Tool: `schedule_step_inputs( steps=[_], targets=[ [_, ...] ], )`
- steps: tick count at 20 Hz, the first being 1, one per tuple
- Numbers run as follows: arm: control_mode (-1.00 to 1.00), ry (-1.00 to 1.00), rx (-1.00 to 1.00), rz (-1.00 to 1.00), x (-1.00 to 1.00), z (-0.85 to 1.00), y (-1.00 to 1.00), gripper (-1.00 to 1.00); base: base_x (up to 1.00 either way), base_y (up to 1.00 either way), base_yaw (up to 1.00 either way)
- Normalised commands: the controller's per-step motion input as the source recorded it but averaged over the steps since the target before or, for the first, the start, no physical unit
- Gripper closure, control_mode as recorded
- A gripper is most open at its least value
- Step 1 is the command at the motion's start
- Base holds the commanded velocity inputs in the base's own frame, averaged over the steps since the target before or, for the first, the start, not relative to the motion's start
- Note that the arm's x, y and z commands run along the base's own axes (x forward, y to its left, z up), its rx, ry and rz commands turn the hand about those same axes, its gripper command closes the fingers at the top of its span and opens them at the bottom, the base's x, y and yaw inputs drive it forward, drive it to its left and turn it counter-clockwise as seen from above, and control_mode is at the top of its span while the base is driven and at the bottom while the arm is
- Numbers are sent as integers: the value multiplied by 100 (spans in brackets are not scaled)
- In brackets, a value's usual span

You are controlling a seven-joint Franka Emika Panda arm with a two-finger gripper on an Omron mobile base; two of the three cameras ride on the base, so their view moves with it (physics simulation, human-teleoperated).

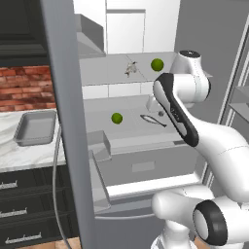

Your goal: Place one lime and one fish in each tupperware on the nearby counter, to pack two identical lunches.

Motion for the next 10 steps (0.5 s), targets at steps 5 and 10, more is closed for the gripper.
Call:
schedule_step_inputs(
  steps=[5,10],
  targets=[
    [-100,-3,-6,-1,2,0,0,-100,0,0,0],
    [-100,-39,-11,-1,-70,-3,-1,-100,0,0,0]
  ],
)
